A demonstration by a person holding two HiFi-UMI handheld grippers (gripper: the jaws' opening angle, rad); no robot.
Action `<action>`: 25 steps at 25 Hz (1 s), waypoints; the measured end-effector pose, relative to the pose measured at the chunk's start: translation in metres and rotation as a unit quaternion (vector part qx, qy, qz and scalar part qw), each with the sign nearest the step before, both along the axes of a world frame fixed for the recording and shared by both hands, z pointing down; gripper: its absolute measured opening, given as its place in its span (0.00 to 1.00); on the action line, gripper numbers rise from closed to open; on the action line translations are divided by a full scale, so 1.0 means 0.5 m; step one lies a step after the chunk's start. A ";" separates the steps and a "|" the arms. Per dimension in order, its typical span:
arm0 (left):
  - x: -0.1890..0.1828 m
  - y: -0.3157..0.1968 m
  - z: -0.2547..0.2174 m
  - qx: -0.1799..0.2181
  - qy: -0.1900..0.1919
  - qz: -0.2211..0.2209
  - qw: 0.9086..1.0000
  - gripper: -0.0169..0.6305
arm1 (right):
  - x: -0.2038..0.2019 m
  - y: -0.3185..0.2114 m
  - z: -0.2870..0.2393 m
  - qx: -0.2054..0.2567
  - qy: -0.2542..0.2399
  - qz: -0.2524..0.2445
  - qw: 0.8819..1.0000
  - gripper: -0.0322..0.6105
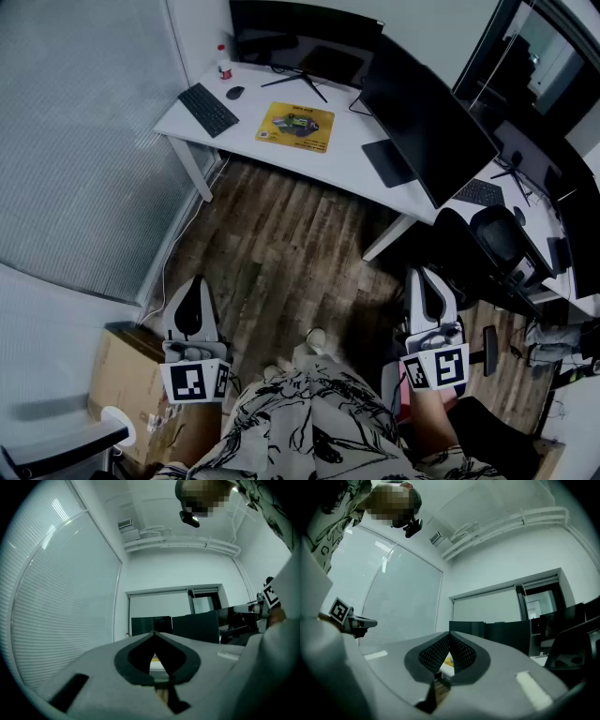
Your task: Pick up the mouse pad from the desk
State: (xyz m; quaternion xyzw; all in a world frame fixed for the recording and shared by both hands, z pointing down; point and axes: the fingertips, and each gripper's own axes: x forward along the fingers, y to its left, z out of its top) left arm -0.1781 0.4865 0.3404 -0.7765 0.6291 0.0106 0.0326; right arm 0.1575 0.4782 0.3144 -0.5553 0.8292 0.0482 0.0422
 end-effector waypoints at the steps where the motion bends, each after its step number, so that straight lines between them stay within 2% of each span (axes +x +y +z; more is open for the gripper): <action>1: 0.001 -0.001 0.000 0.000 -0.001 0.001 1.000 0.03 | -0.003 -0.002 0.000 0.001 0.000 -0.001 1.000 0.05; 13: 0.000 -0.005 0.000 -0.001 0.002 0.001 1.000 0.03 | -0.010 -0.013 -0.002 -0.004 0.000 -0.001 1.000 0.05; 18: -0.004 -0.009 0.001 -0.007 0.023 0.005 1.000 0.03 | -0.008 -0.015 -0.010 0.000 -0.041 -0.011 0.999 0.05; 25: -0.003 -0.015 0.000 -0.007 0.026 0.014 1.000 0.03 | -0.006 -0.019 0.007 -0.009 -0.016 0.009 1.000 0.06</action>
